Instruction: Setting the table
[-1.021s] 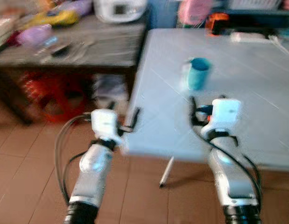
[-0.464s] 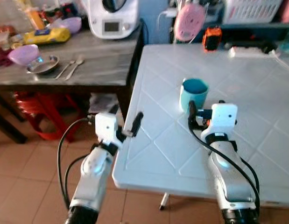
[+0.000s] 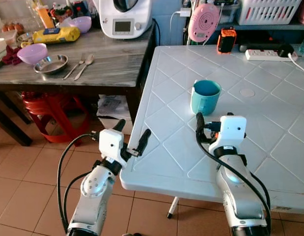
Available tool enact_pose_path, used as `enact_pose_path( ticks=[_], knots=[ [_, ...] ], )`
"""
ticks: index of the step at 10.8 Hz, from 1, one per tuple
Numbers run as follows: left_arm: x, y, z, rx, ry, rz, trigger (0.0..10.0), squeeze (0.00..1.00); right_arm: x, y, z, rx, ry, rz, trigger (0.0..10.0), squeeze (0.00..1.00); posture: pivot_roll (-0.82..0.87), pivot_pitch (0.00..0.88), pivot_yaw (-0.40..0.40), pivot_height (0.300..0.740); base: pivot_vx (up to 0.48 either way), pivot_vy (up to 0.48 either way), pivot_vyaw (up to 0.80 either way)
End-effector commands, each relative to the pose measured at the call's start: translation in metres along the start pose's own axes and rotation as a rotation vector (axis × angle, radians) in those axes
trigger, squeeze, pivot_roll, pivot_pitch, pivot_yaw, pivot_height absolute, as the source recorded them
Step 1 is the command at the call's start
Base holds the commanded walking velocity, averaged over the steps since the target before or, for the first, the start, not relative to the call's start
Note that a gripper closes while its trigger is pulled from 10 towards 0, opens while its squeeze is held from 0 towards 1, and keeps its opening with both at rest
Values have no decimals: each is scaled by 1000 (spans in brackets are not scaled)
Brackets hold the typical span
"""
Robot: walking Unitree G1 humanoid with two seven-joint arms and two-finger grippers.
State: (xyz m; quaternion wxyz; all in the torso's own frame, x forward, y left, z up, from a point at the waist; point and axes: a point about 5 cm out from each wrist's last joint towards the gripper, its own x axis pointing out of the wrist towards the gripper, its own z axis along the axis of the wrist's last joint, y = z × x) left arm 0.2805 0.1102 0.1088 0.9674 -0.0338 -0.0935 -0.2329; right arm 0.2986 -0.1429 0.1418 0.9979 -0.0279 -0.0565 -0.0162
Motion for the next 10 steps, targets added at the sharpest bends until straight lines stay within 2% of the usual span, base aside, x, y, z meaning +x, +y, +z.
enact_pose_path(
  ticks=[1,2,4,6,10],
  knots=[
    [-4,2,1,-6,2,-21,10000,0,5,7,3,3,-12,15,10000,0,-124,136,104,740,0,0,0],
    [-7,-3,1,-41,0,-77,10000,0,12,11,4,0,-14,20,10000,0,-119,135,104,740,0,0,0],
    [-11,-8,0,-75,-3,-133,10000,0,27,10,8,-12,-15,-5,10000,0,-118,129,98,740,0,0,0],
    [-12,-9,-2,-93,-7,-155,10000,0,40,12,13,-17,-20,-10,10000,0,-120,122,89,740,0,0,0],
    [-13,-9,-8,-99,-4,-166,10000,0,46,18,9,-28,5,-18,10000,0,-125,122,82,740,0,0,0]
  ],
)
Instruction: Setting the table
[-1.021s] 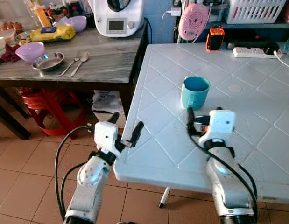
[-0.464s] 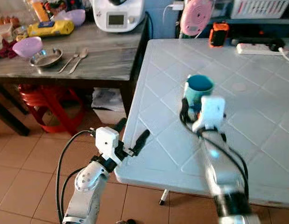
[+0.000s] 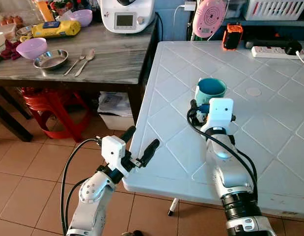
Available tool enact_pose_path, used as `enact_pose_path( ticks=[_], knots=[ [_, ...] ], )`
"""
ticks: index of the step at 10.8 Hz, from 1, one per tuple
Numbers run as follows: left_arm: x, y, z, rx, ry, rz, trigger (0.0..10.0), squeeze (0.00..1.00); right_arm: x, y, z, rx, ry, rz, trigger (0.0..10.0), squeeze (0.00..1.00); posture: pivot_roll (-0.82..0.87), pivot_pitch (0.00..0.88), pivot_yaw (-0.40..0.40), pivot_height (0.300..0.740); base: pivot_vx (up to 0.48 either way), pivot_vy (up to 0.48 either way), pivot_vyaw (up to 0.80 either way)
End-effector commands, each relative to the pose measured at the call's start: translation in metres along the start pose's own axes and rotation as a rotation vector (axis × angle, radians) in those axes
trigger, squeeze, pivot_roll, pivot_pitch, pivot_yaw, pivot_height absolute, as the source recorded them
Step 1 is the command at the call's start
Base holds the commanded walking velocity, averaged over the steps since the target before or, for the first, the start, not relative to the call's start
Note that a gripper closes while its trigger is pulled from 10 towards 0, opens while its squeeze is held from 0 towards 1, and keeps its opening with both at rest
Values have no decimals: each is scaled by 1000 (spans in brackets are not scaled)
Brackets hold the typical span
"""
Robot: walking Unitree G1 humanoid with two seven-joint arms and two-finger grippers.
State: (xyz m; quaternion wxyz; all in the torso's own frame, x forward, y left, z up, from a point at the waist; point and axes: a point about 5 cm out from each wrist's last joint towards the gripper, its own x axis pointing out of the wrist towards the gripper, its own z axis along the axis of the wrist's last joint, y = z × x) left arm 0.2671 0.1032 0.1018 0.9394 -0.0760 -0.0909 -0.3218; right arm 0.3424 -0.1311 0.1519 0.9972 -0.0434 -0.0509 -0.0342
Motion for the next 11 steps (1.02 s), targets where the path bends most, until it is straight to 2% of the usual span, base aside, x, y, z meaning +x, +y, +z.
enact_pose_path(
  ticks=[1,2,7,11],
  knots=[
    [-3,3,-2,2,7,10,10000,0,1,5,2,0,-9,8,7020,0,-125,122,83,740,0,0,0],
    [-2,2,0,7,-2,9,10000,0,-1,3,1,-2,-14,-14,0,0,-125,122,84,740,0,0,0],
    [2,1,6,12,-12,-1,10000,0,-5,-5,-2,8,-5,-75,0,0,-132,121,93,740,0,0,0],
    [3,0,6,12,-12,-2,10000,0,-2,-5,4,12,-31,-77,0,0,-133,119,96,740,0,0,0]
  ],
)
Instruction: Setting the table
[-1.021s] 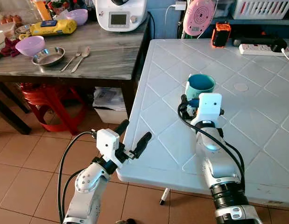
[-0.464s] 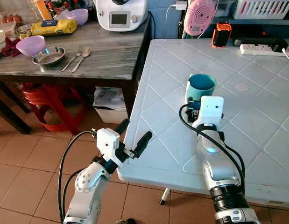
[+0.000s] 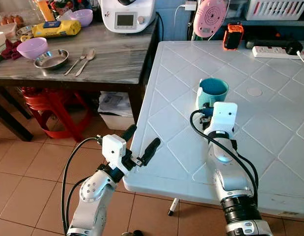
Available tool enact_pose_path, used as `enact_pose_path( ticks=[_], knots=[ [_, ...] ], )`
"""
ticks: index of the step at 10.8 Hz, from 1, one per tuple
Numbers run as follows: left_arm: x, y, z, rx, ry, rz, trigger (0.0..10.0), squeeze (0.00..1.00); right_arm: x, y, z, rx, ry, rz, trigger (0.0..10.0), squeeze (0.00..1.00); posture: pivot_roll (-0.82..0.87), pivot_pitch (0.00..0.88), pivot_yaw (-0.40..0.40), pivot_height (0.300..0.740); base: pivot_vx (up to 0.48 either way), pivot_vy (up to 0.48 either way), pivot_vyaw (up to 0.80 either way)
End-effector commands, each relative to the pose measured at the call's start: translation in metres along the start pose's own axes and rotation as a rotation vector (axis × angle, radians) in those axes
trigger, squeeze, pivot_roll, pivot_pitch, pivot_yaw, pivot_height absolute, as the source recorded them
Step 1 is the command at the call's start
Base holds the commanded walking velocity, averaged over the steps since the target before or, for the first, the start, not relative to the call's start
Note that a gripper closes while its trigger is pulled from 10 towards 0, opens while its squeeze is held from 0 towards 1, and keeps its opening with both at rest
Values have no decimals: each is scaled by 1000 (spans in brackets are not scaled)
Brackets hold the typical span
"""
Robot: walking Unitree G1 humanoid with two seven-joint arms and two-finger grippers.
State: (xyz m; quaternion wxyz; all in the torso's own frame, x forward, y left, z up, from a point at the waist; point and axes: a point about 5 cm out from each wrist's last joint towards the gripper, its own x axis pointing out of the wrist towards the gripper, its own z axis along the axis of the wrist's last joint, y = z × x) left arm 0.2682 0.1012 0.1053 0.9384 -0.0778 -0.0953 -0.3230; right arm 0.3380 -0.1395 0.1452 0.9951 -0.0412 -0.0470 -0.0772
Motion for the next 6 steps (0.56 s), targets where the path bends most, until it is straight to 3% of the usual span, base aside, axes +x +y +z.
enact_pose_path(
  ticks=[1,6],
  knots=[
    [1,1,3,11,-3,2,10000,0,2,4,11,16,-44,11,0,0,-133,119,96,740,0,0,0],
    [1,1,2,11,-3,4,10000,0,2,4,10,12,-45,17,0,0,-131,119,91,740,0,0,0]
  ],
)
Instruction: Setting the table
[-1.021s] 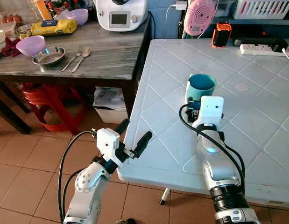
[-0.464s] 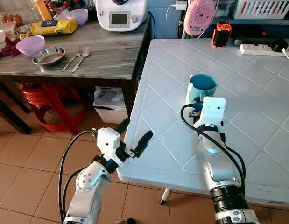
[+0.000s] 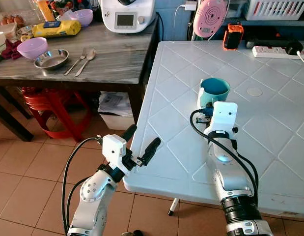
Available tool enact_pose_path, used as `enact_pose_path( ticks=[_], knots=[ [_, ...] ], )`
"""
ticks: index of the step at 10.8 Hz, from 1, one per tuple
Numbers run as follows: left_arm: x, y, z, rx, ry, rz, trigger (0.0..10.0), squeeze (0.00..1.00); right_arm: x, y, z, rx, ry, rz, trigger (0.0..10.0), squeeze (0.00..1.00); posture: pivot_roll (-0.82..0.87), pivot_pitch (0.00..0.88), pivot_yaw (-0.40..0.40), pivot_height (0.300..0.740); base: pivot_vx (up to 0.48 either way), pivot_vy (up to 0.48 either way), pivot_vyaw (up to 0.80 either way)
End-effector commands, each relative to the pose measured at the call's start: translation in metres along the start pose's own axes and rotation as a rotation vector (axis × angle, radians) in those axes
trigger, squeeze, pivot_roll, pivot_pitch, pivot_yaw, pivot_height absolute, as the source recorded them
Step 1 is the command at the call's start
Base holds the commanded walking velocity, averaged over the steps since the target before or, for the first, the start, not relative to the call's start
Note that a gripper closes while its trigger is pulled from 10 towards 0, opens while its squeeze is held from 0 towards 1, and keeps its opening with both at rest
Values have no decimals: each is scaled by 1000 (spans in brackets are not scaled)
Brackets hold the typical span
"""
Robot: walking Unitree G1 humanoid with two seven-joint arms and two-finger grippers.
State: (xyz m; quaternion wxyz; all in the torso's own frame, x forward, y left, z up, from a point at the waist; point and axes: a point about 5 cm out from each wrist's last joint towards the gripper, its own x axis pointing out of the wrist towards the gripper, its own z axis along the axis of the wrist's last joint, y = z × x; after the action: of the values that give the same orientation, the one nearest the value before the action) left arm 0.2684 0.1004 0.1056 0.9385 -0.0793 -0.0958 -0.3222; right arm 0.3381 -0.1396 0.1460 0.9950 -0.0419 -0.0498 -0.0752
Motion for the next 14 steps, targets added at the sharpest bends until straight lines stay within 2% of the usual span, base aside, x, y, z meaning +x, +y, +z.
enact_pose_path(
  ticks=[1,3,5,7,8,9,11,14],
  knots=[
    [0,1,2,13,-2,-1,10000,0,1,4,9,10,-36,14,0,0,-133,116,89,740,0,0,0],
    [1,2,1,14,-1,-4,10000,0,1,3,8,10,-36,21,0,0,-134,111,86,740,0,0,0],
    [0,8,-1,46,18,65,10000,0,1,2,14,7,-69,32,0,0,-134,111,86,740,0,0,0],
    [0,8,-1,46,18,65,10000,0,1,2,14,7,-69,32,0,0,-134,111,86,740,0,0,0],
    [1,25,-4,95,60,235,10000,0,-10,-9,23,-31,-142,49,10000,0,-139,116,74,740,0,0,0],
    [1,32,-7,73,91,295,10000,0,-21,-21,16,-46,-134,43,10000,0,-141,116,74,740,0,0,0],
    [4,34,-7,82,95,322,10000,0,-31,-33,9,-53,-105,21,10000,0,-152,114,80,740,0,0,0],
    [9,38,-5,82,86,352,10000,0,-36,-37,15,-52,-122,18,10000,0,-162,115,83,740,0,0,0]
  ],
)
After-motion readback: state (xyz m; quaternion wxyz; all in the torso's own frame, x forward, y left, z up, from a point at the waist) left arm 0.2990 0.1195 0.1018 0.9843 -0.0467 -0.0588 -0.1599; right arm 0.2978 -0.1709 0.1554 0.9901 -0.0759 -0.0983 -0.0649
